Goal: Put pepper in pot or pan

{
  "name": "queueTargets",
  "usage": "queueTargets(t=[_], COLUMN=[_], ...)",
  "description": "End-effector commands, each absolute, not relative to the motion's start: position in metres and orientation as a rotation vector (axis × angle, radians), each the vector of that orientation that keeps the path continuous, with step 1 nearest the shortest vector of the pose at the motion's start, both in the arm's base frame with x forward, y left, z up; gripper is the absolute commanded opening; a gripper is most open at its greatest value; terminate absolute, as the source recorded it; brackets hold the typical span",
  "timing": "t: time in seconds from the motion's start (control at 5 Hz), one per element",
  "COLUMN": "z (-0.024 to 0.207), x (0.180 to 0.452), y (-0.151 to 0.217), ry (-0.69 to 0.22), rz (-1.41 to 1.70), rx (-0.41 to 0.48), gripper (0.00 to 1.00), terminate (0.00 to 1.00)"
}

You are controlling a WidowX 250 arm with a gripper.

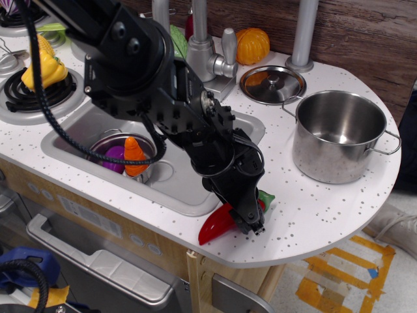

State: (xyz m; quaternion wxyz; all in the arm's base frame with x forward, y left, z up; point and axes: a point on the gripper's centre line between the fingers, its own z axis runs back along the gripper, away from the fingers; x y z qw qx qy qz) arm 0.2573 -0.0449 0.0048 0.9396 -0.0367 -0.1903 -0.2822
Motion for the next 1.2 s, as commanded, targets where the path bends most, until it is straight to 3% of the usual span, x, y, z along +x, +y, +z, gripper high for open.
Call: queueTargets(t=[0.0,0.4,0.6,1.0], z=[0.031,0.098,0.110,0.106], x=[0.265,0.304,0.329,0.369], y=[-0.051,-0.074,-0.081,-0.087], ry=[-0.388,-0.400,-0.431,-0.473], rz=[-0.610,-0.657,-0.737,-0.867], rx=[-0.019,0.130,0.170,0.200], gripper=[0.00,0.00,0.00,0.00], terminate=[0.00,0.00,0.00,0.00])
